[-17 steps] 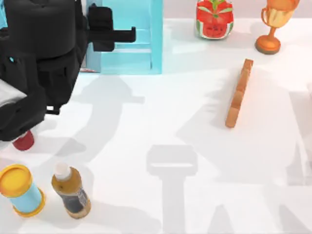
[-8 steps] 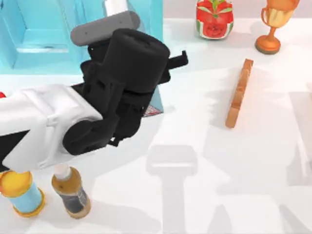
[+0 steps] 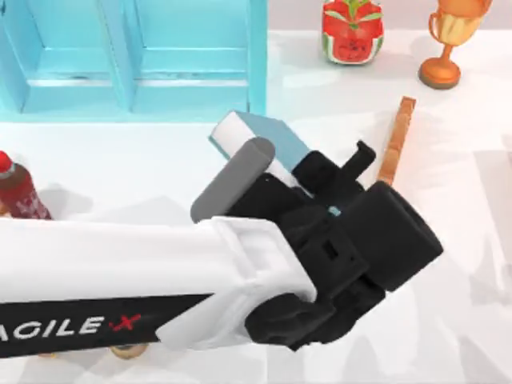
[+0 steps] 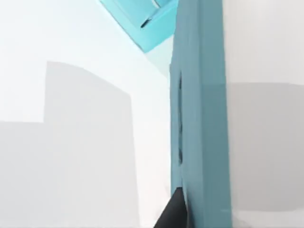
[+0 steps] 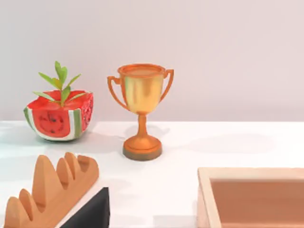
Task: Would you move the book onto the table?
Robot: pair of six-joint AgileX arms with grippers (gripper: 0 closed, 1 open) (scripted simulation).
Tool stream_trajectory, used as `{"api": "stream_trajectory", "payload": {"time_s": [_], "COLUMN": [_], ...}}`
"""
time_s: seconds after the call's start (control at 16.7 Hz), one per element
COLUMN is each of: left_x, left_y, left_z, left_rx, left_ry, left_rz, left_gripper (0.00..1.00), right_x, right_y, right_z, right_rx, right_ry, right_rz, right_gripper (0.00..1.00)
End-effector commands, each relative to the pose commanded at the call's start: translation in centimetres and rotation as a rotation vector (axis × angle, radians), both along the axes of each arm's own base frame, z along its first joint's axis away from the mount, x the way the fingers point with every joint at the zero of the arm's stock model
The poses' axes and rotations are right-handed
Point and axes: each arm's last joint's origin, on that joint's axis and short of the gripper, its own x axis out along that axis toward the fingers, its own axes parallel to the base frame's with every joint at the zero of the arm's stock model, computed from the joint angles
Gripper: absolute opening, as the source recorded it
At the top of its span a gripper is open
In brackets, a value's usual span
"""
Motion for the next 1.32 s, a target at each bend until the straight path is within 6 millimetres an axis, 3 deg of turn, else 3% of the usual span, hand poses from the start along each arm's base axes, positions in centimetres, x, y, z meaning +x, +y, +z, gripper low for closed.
{"api": "stream_trajectory", "payload": {"time_s": [0.36,0.72,0.96,1.32], "left_x": [-6.3,-11.0,-12.4,-12.3], "left_y": [-3.1,-3.8,-3.7,-3.6], "left_z": [-3.3,-5.8,-6.5,-6.6], "left_rx": [-0.353,-0.589,-0.649,-0.648], "left_ry": [-0.079,-0.166,-0.192,-0.189], "left_rz": [0.187,0.243,0.242,0.246], "left_gripper": [0.00,0.00,0.00,0.00], "right_x": [0.0,0.0,0.0,0.0], "right_y": [0.0,0.0,0.0,0.0], "right_z": [0.0,0.0,0.0,0.0], "right_rx": [0.000,0.000,0.000,0.000], "right_ry": [0.000,0.000,0.000,0.000], "right_rz": [0.000,0.000,0.000,0.000], "right_gripper": [1.00,1.00,1.00,1.00]}}
